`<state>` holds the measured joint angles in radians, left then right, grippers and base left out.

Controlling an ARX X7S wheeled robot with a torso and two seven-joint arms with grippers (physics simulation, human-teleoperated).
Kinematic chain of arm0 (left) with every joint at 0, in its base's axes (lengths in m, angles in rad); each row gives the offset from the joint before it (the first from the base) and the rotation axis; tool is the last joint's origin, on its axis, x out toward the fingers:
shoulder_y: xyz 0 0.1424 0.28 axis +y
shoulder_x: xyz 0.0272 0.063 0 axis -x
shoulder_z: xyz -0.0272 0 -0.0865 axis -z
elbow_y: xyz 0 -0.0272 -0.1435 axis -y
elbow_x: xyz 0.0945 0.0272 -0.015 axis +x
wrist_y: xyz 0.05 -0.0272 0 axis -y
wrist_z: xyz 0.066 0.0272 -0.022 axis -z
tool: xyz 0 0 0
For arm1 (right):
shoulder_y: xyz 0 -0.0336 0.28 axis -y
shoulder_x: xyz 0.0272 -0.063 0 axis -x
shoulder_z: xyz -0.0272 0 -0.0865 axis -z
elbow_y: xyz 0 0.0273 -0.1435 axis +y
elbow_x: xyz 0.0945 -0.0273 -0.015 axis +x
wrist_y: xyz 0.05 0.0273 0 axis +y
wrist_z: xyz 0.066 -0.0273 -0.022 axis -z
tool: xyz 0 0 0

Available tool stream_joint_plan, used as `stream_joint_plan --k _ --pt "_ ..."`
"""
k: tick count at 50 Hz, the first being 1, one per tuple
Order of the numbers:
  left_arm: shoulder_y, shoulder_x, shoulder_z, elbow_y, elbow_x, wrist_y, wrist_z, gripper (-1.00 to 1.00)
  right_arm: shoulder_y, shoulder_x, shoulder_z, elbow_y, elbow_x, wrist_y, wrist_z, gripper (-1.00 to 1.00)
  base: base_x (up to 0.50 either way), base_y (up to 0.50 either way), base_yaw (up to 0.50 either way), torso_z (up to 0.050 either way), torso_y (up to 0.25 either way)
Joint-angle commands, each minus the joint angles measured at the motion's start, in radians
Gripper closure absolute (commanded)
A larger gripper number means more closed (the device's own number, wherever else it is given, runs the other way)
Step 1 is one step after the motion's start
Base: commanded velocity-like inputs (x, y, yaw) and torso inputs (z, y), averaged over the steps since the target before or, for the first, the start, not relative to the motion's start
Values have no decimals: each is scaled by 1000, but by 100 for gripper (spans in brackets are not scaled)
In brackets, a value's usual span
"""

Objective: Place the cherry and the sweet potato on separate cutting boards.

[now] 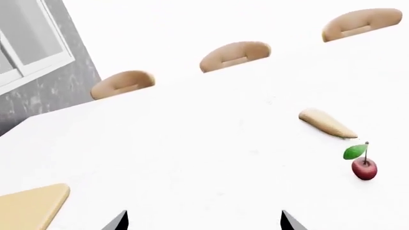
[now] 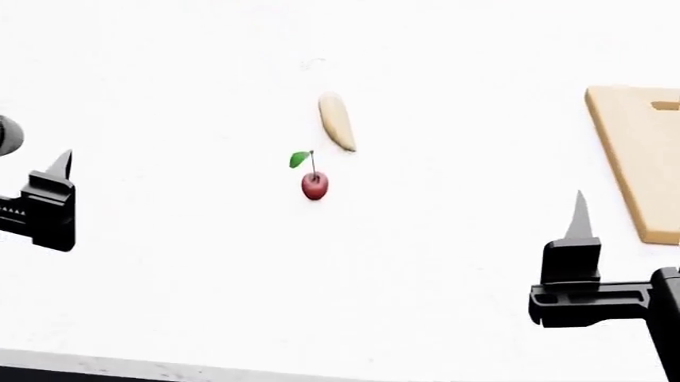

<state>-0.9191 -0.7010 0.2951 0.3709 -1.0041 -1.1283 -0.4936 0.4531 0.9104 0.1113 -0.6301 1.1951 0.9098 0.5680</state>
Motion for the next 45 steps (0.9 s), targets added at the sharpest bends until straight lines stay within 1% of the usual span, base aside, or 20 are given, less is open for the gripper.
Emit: stream_joint_plan --k 1,15,26,28,29,30,31,32,33,35,39,42,45 --pt "0 28 -25 14 -31 6 46 -100 -6 -16 35 -4 -5 -6 -22 -100 78 -496 0 0 0" --pt "-13 30 -9 7 -25 7 49 -100 -3 -1 42 -9 12 1 -14 -100 81 -496 0 0 1" --pt "-3 29 0 3 -18 17 53 -100 -15 -2 30 -8 -8 -6 -24 -100 84 -496 0 0 2" --pt "-2 29 -5 7 -28 12 50 -100 -19 1 35 -11 -7 -6 -21 -100 308 -482 0 0 0" --pt "2 44 -27 -7 -71 0 46 -100 -25 -1 45 -10 -3 -11 -19 -100 316 -481 0 0 0" --pt "4 38 -19 6 -53 12 50 -100 -29 -2 50 -10 0 -13 -19 -100 320 -481 0 0 0" --pt "11 46 -27 6 -79 13 63 -100 -30 -1 50 -9 2 -11 -15 -100 275 -386 0 0 0" --pt "18 58 -50 8 -131 6 69 -100 -31 -1 54 -11 6 -12 -14 -100 73 -160 0 0 11" --pt "20 52 -30 43 -121 14 96 -100 -33 -4 63 -10 16 -15 -12 -100 0 0 0 0 0" --pt "29 70 -20 61 -157 5 107 -100 -26 0 60 -12 21 -10 -8 -100 0 0 0 0 0" --pt "68 97 21 81 -155 30 161 -100 -29 2 60 -20 28 -8 -6 -100 0 0 0 0 0" --pt "93 112 48 123 -171 29 178 -100 -34 2 60 -21 28 -8 -7 -100 0 0 0 0 0" --pt "107 146 78 152 -184 24 169 -100 -34 2 58 -21 29 -8 -6 -100 0 0 0 0 0"
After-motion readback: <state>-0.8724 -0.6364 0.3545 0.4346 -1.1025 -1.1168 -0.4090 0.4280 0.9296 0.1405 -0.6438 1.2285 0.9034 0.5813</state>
